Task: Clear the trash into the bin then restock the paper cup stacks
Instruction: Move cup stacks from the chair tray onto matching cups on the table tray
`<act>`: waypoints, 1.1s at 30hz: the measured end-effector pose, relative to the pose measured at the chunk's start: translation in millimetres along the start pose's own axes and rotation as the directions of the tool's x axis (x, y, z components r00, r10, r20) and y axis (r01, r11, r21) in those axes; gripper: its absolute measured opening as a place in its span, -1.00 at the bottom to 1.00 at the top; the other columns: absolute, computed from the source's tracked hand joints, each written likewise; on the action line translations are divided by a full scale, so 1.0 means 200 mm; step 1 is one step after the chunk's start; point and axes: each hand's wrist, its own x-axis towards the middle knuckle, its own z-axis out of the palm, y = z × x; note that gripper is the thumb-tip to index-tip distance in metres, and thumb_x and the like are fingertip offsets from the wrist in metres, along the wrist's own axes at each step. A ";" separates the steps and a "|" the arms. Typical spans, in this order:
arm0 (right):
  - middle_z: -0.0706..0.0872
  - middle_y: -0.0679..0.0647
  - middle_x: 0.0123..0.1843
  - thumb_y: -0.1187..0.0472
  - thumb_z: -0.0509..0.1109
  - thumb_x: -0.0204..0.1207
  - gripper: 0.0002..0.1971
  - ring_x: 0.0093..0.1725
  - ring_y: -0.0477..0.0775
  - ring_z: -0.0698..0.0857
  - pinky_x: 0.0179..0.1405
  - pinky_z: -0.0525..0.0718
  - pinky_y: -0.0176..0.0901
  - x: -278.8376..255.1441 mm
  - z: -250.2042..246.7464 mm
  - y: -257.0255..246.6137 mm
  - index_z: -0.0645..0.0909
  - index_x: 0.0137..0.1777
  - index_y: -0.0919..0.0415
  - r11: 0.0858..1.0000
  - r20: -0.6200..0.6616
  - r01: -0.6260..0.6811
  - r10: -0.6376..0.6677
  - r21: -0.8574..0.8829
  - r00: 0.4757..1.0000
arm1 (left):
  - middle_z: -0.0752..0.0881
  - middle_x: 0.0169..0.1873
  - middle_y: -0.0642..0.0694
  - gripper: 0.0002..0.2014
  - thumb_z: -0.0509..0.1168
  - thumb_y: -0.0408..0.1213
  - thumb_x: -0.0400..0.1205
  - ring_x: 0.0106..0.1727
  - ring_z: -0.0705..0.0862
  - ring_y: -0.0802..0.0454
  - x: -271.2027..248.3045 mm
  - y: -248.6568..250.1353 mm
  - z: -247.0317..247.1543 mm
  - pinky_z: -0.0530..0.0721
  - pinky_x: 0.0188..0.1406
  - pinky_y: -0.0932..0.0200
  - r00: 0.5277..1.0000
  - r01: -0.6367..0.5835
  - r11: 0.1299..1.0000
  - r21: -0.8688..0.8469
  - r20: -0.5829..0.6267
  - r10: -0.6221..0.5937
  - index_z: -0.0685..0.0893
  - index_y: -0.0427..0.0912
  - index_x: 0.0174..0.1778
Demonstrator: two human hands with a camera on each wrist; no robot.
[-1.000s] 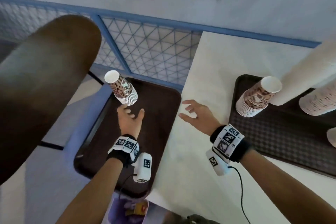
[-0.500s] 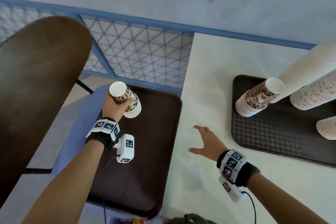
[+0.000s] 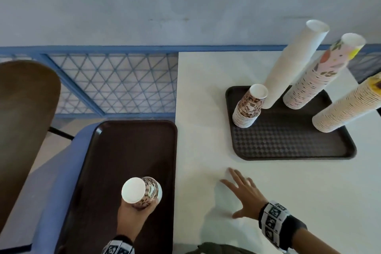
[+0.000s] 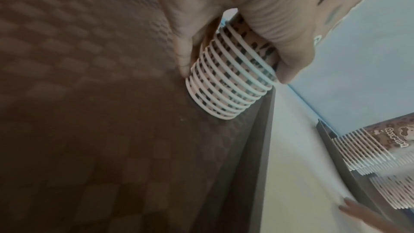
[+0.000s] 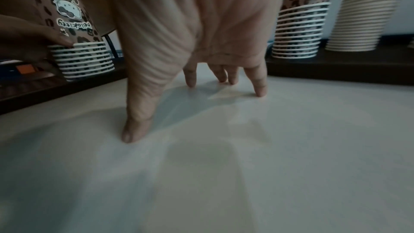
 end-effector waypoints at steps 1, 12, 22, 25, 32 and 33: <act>-0.40 0.15 0.66 -0.17 0.49 0.29 0.07 0.65 0.20 -0.32 0.60 -0.09 0.30 -0.03 0.02 0.03 -0.17 0.62 -0.09 1.000 0.000 -0.003 0.003 0.010 1.000 | 0.77 -0.01 -0.21 -0.08 0.50 0.13 -0.17 0.14 0.71 -0.10 0.00 0.03 0.01 0.56 0.14 0.23 1.000 -0.002 1.000 0.002 -0.016 0.002 0.62 -0.25 0.12; -0.59 0.06 0.46 -0.28 0.48 0.21 0.15 0.48 0.01 -0.47 0.60 -0.15 0.30 -0.32 0.14 0.46 -0.24 0.61 -0.11 0.997 -0.001 -0.021 0.021 0.069 1.000 | 0.57 0.06 0.17 -0.38 0.45 -0.67 0.33 -0.03 0.61 0.64 0.02 1.08 0.39 0.54 -0.02 0.66 0.854 -0.485 0.829 -0.278 0.052 0.517 0.41 -0.15 0.21; -0.59 0.06 0.48 -0.38 0.39 0.19 0.11 0.50 0.03 -0.47 0.60 -0.18 0.26 -0.54 0.25 0.88 -0.24 0.60 -0.19 0.991 -0.035 -0.087 0.091 0.104 0.995 | 0.70 0.22 -0.02 -0.10 0.60 0.16 0.09 0.22 0.69 0.03 0.03 1.74 0.95 0.70 0.14 -0.27 0.771 -0.597 0.785 -0.164 0.155 0.618 0.46 -0.07 0.32; -0.42 0.13 0.58 -0.51 0.23 0.14 0.09 0.61 0.18 -0.27 0.56 -0.03 0.30 -0.57 0.30 0.98 -0.41 0.51 -0.32 0.995 -0.109 -0.079 0.086 0.065 0.990 | 0.66 0.25 0.00 -0.03 0.58 0.23 0.04 0.25 0.65 0.02 0.04 1.69 1.06 0.67 0.20 -0.24 0.810 -0.549 0.831 -0.096 0.187 0.556 0.39 0.01 0.34; -0.17 0.19 0.69 -0.56 0.02 0.24 -0.01 0.67 0.15 -0.22 0.55 0.13 0.17 -0.60 0.47 1.14 -0.01 0.62 -0.04 0.994 -0.189 -0.106 0.106 0.009 0.976 | 0.09 0.65 -0.15 0.03 0.46 -0.02 0.43 0.63 0.18 -0.11 -0.09 1.34 1.20 0.18 0.58 -0.01 0.922 -0.320 0.915 0.245 0.302 0.242 -0.14 -0.11 0.62; -0.19 0.18 0.69 -0.55 0.04 0.25 -0.01 0.67 0.13 -0.24 0.54 -0.05 0.15 -0.61 0.48 1.15 0.00 0.62 -0.03 0.995 -0.187 -0.097 0.097 0.007 0.977 | 0.11 0.64 -0.16 -0.02 0.43 -0.05 0.47 0.62 0.19 -0.11 -0.13 1.27 1.19 0.18 0.57 0.02 0.923 -0.323 0.896 0.304 0.312 0.227 -0.10 -0.14 0.62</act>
